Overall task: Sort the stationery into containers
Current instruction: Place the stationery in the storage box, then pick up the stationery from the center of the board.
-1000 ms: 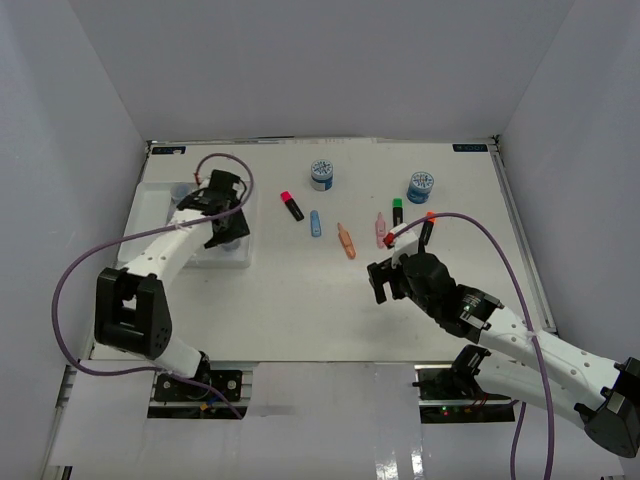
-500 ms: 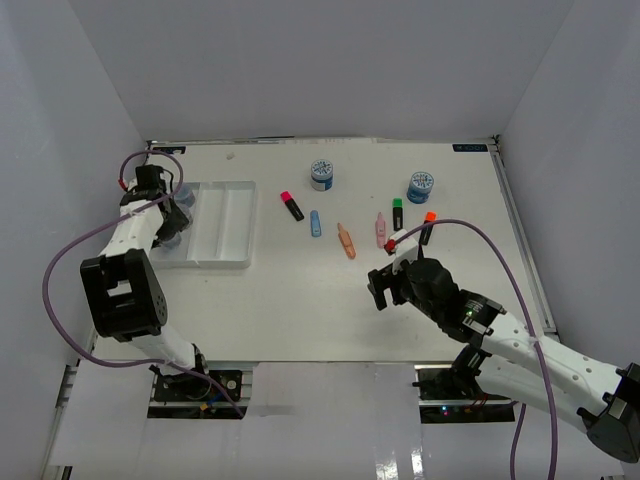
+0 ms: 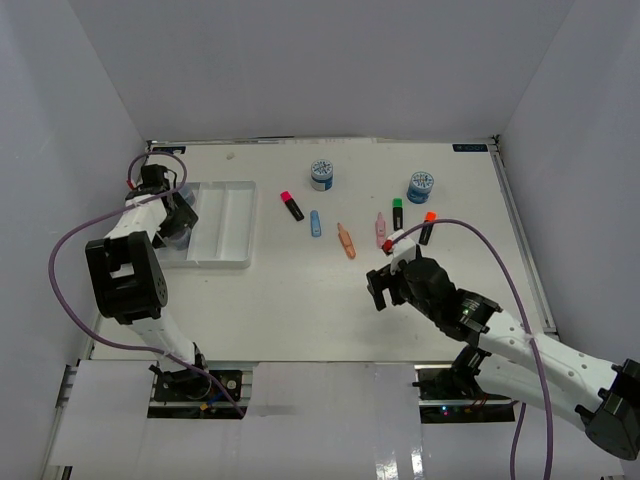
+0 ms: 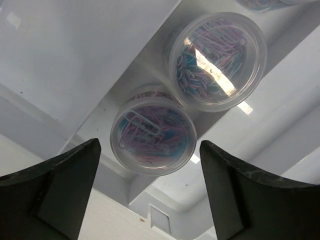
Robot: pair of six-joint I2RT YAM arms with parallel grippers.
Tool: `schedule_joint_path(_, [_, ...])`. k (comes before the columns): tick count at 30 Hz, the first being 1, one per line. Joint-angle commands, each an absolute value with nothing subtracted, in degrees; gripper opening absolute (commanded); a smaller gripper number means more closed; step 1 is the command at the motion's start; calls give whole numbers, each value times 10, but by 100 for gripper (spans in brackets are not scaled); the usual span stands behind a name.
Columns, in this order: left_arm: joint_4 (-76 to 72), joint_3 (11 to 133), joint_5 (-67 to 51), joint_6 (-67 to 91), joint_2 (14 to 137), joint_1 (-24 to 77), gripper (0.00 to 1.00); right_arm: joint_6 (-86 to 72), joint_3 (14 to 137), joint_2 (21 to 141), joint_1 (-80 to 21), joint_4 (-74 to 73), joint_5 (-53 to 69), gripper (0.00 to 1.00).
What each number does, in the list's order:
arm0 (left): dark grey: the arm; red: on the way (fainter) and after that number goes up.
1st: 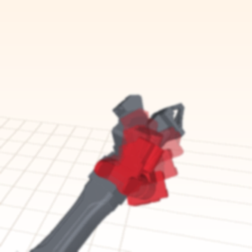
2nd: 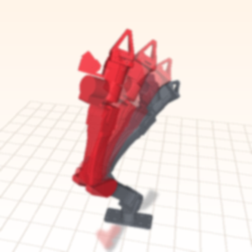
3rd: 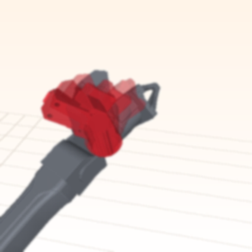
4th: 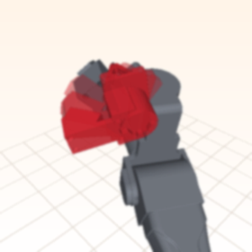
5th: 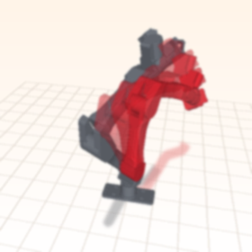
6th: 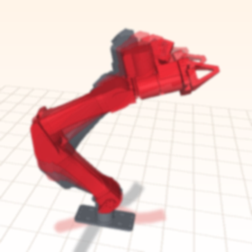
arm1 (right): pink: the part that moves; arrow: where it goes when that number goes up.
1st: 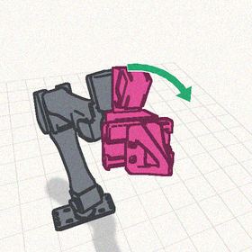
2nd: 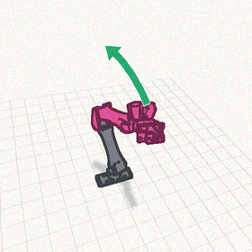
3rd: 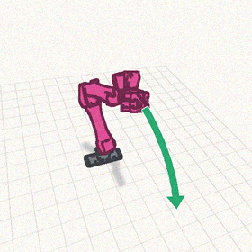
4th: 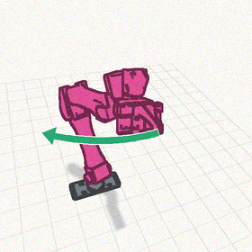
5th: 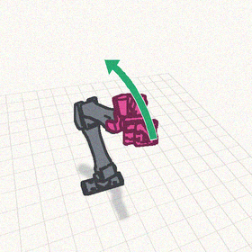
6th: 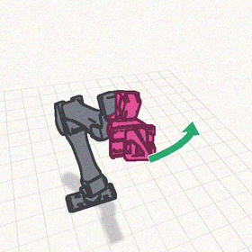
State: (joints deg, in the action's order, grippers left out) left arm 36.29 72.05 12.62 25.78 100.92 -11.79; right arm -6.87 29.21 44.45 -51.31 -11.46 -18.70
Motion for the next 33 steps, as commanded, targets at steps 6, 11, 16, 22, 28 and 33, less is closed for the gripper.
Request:
schedule_joint_path(6, [353,705,101,258,943,-119,98,-44,404,569,-476,-56,-156,90])
schedule_joint_path(11, [352,665,60,248,873,-118,98,-38,528,694,-403,-20,-89,90])
schedule_joint_path(16, [323,617,1,242,770,-86,98,20,668,841,-377,-18,-85,90])
schedule_joint_path(22, [314,589,-3,201,710,38,98,20,793,968,-312,-20,-106,90])
schedule_joint_path(28, [294,533,-55,198,640,63,98,4,854,1047,-223,-25,-159,90])
schedule_joint_path(33, [290,501,-52,199,622,75,98,4,878,1085,-168,-27,-185,90])
